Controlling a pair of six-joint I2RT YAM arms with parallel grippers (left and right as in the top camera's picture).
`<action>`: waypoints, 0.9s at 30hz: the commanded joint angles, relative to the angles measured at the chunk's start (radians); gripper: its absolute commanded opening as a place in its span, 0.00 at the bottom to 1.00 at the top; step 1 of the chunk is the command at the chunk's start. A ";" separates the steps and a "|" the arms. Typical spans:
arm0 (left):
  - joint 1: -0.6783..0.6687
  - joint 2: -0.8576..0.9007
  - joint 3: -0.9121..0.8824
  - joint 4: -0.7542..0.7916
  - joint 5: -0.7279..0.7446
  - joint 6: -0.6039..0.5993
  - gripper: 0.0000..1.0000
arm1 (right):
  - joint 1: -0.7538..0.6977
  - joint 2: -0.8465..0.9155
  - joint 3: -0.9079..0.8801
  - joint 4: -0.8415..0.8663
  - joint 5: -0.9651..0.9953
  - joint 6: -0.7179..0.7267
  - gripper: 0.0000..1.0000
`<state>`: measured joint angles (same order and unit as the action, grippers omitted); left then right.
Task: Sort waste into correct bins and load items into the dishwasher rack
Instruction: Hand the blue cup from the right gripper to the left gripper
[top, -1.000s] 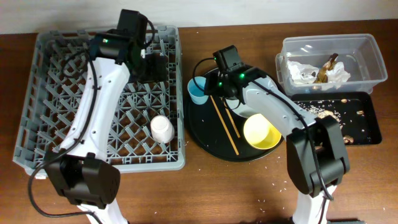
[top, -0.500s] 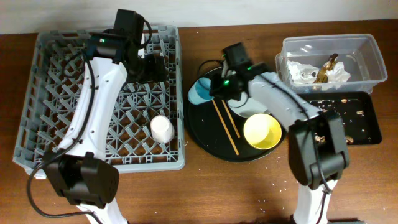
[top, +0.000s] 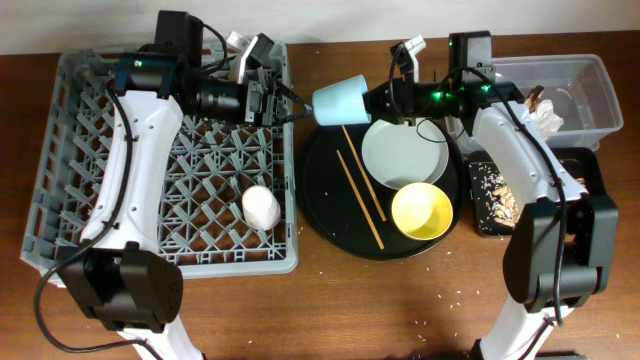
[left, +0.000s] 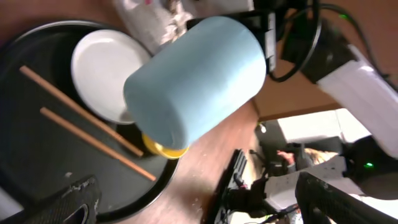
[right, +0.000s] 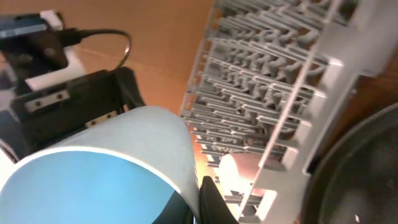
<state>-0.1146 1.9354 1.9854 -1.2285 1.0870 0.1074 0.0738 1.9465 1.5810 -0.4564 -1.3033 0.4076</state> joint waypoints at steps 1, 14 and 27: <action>-0.009 -0.003 -0.061 0.045 0.078 0.029 0.99 | 0.006 -0.021 0.012 0.032 -0.127 -0.011 0.04; -0.010 0.048 -0.121 0.092 0.320 0.030 0.99 | 0.199 -0.021 0.012 0.245 0.043 0.138 0.04; 0.000 0.048 -0.139 0.091 0.331 0.030 0.89 | 0.132 -0.021 0.012 0.296 0.145 0.193 0.04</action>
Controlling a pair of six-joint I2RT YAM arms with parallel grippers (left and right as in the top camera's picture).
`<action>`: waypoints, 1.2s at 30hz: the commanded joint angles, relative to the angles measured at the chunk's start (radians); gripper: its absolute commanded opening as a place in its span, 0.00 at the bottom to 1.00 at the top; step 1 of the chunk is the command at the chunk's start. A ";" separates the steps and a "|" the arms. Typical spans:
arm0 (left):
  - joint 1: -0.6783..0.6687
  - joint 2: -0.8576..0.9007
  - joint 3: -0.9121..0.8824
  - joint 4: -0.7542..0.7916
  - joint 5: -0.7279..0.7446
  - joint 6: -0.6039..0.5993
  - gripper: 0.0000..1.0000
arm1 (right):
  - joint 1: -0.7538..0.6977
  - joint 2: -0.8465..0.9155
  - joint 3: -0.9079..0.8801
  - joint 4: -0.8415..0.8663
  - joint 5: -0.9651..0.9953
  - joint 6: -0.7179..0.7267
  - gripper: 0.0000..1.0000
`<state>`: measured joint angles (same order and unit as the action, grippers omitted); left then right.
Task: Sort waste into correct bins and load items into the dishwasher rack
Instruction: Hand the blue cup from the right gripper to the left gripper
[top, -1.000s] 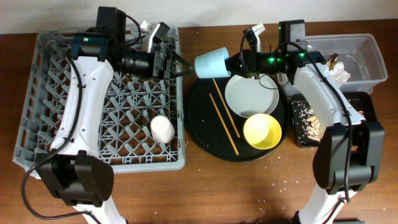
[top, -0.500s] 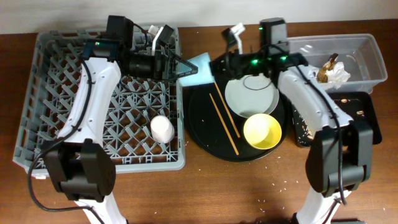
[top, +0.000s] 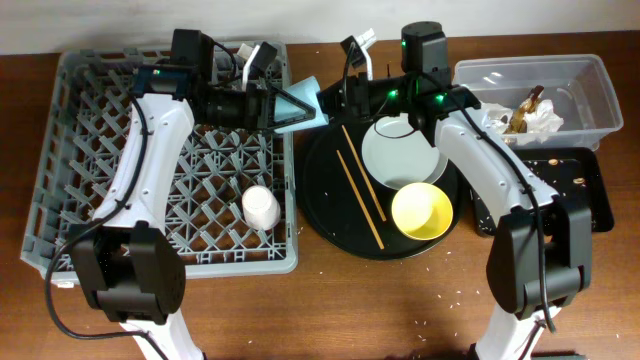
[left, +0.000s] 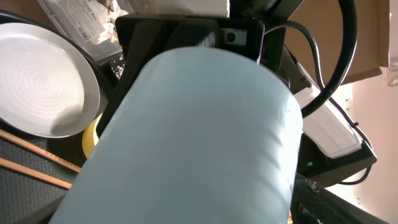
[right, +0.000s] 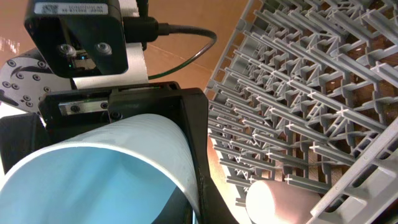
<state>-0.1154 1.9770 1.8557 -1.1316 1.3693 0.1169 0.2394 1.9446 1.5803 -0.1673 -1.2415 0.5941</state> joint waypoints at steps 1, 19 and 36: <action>0.002 0.006 -0.010 -0.006 0.049 0.020 0.89 | -0.039 -0.019 0.013 0.006 0.083 0.006 0.04; 0.047 0.006 -0.010 0.014 0.080 0.020 0.94 | -0.035 -0.019 0.011 -0.064 0.071 -0.014 0.04; 0.047 0.006 -0.010 0.021 0.086 0.020 0.95 | 0.010 -0.019 0.011 -0.063 0.090 -0.016 0.04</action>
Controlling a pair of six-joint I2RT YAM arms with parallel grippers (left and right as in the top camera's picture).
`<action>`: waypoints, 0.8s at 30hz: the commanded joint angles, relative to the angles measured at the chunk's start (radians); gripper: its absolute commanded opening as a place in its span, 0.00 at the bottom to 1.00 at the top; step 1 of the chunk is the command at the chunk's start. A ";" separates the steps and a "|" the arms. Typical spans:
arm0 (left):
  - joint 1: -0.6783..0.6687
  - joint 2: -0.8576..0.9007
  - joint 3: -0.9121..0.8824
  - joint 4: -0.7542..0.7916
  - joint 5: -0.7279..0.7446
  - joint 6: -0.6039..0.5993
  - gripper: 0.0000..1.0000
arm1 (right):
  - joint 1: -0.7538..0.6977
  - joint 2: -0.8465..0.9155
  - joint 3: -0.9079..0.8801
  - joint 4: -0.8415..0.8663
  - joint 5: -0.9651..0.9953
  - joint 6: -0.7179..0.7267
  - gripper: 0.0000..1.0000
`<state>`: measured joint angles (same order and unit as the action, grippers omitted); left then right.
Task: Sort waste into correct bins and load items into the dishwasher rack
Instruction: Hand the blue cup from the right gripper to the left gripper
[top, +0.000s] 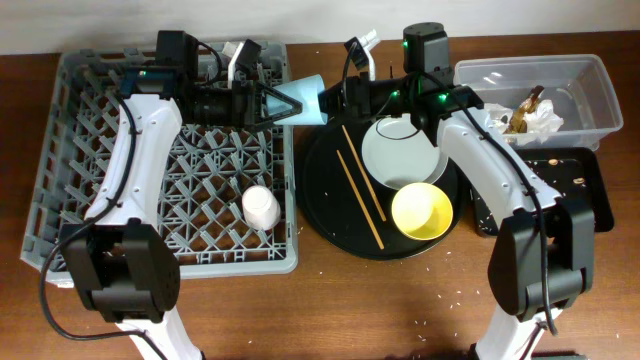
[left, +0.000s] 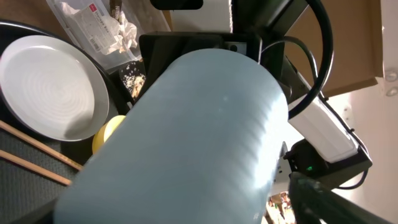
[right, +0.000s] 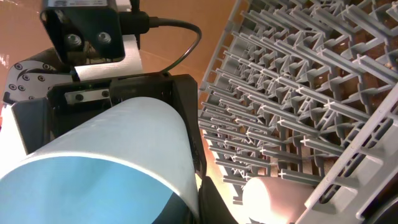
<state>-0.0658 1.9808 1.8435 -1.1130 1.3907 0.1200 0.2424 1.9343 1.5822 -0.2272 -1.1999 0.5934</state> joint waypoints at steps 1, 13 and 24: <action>-0.003 0.002 0.003 0.003 0.065 0.017 0.95 | 0.007 -0.008 0.009 0.008 0.033 -0.016 0.04; -0.002 0.002 0.003 0.021 0.065 0.017 0.95 | 0.007 -0.008 0.010 0.049 -0.031 -0.009 0.04; -0.002 0.002 0.003 0.021 0.065 0.017 0.89 | 0.049 -0.008 0.009 -0.046 0.016 -0.095 0.04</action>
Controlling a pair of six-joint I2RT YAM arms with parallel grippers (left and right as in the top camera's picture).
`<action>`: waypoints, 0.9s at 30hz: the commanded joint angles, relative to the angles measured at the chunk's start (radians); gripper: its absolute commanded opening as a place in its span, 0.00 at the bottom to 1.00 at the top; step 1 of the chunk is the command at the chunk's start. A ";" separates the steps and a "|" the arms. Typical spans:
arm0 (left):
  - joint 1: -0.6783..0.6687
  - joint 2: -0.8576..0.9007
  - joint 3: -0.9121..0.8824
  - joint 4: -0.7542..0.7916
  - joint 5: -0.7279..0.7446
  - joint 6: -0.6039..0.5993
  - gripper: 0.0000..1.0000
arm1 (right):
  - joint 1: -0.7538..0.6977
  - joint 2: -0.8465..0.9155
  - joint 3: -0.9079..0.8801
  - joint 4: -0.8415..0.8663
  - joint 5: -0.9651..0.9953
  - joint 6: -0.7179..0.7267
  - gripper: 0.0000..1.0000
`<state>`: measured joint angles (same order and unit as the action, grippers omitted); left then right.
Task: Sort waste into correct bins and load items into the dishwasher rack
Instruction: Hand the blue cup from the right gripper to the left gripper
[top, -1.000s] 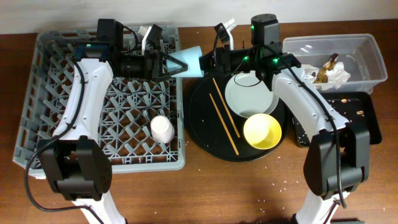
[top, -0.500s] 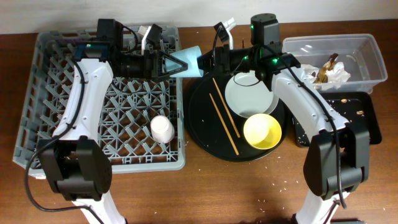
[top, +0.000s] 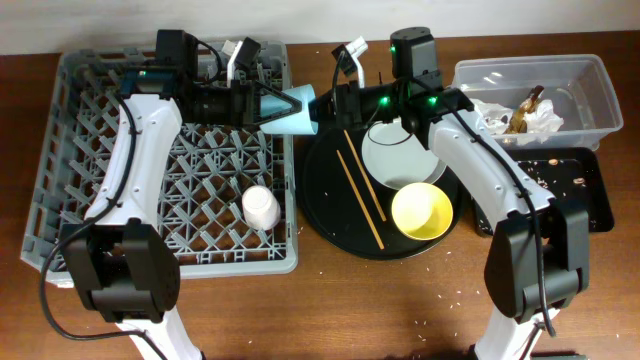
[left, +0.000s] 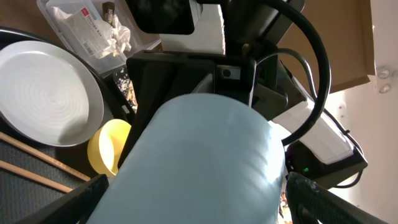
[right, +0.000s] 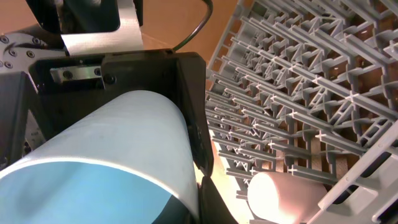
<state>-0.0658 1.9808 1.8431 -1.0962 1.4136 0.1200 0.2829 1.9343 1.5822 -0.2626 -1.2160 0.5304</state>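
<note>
A light-blue cup (top: 290, 108) hangs on its side over the gap between the grey dishwasher rack (top: 80, 150) and the black round tray (top: 320, 190). My right gripper (top: 325, 103) is shut on its rim; in the right wrist view one finger (right: 210, 196) presses the outside of the cup (right: 106, 143). My left gripper (top: 276, 106) reaches from the rack side with its fingers spread round the cup's base. In the left wrist view the cup (left: 205, 168) fills the space between the two fingers (left: 68, 205), with a slight gap at the right one.
A white cup (top: 261, 206) lies in the rack. The black tray carries a white plate (top: 405, 150), a yellow bowl (top: 421, 210) and a pair of chopsticks (top: 360, 190). A clear bin (top: 590, 110) with waste and a black bin (top: 590, 215) with crumbs stand at the right.
The cup has shifted a little left and down, deeper between my left fingers, and my right arm has come left with it. Both left fingers now show beside the cup.
My right gripper first held the cup by its rim above the tray's far edge, with my open left gripper a short way off. Then the cup's base was between the left fingers at the rack's edge. It stayed there and now sits deeper in.
</note>
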 joint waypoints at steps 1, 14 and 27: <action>-0.002 0.002 0.003 0.004 0.042 0.017 0.89 | 0.005 -0.008 0.009 -0.010 0.043 -0.032 0.04; -0.003 0.002 0.003 0.004 0.041 0.017 0.89 | -0.037 -0.008 0.009 0.068 0.103 0.035 0.04; -0.003 0.002 0.003 0.005 -0.001 0.017 0.62 | -0.037 -0.008 0.009 0.068 0.102 0.035 0.33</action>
<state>-0.0669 1.9812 1.8431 -1.0912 1.4071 0.1280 0.2565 1.9343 1.5822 -0.1967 -1.1446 0.5713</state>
